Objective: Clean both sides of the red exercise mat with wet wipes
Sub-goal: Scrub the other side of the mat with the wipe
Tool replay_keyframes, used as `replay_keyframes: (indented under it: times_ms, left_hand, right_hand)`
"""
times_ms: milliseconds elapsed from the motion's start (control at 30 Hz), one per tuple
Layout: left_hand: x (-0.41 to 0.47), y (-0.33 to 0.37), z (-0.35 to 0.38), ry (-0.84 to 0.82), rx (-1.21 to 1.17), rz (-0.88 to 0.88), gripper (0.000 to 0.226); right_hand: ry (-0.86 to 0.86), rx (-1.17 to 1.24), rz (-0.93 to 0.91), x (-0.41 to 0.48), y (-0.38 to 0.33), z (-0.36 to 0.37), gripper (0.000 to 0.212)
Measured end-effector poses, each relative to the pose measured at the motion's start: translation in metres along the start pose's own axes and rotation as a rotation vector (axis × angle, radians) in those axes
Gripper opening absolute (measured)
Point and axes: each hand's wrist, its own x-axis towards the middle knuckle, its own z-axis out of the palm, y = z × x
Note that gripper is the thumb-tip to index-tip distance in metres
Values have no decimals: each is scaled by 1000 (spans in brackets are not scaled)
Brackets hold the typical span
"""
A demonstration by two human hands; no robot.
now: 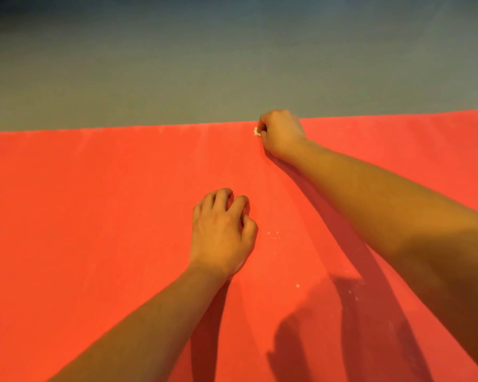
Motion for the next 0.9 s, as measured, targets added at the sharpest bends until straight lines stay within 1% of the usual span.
replay_keyframes:
  times_ms: [67, 167, 267, 367, 500, 600, 667, 767, 800, 900]
  left_hand:
    - [0, -1, 1, 6, -2, -4, 27]
    - [1, 0, 1, 7, -3, -6, 27]
    - [2, 0, 0, -5, 1, -7, 27]
    - [3, 0, -1, -16, 12, -25, 28]
    - [3, -1, 0, -6, 6, -32, 28]
    - [4, 0, 1, 16, -6, -27, 26]
    - [4, 0, 1, 21, -2, -16, 24]
    - [4, -1, 1, 19, -9, -12, 23]
    - [4, 0, 1, 20, -13, -13, 23]
    - [4, 0, 0, 23, -16, -9, 22]
  right_hand:
    - [-33, -51, 15, 7, -6, -1, 29]
    - [-58, -105, -65, -16, -12, -6, 27]
    - [-39, -58, -153, -69, -14, -11, 25]
    - [-20, -19, -249, -134, -22, -16, 18]
    - [-106, -4, -381, -214, -31, -29, 15]
    - [-148, -26, -446, -235, -32, -35, 11]
    - [-146, -43, -410, -218, -33, -34, 12]
    - [-113, -29, -277, -178, -35, -30, 28]
    - [-116, -31, -248, -170, -36, -28, 30]
    - [-121, -17, -243, -175, -39, -30, 29]
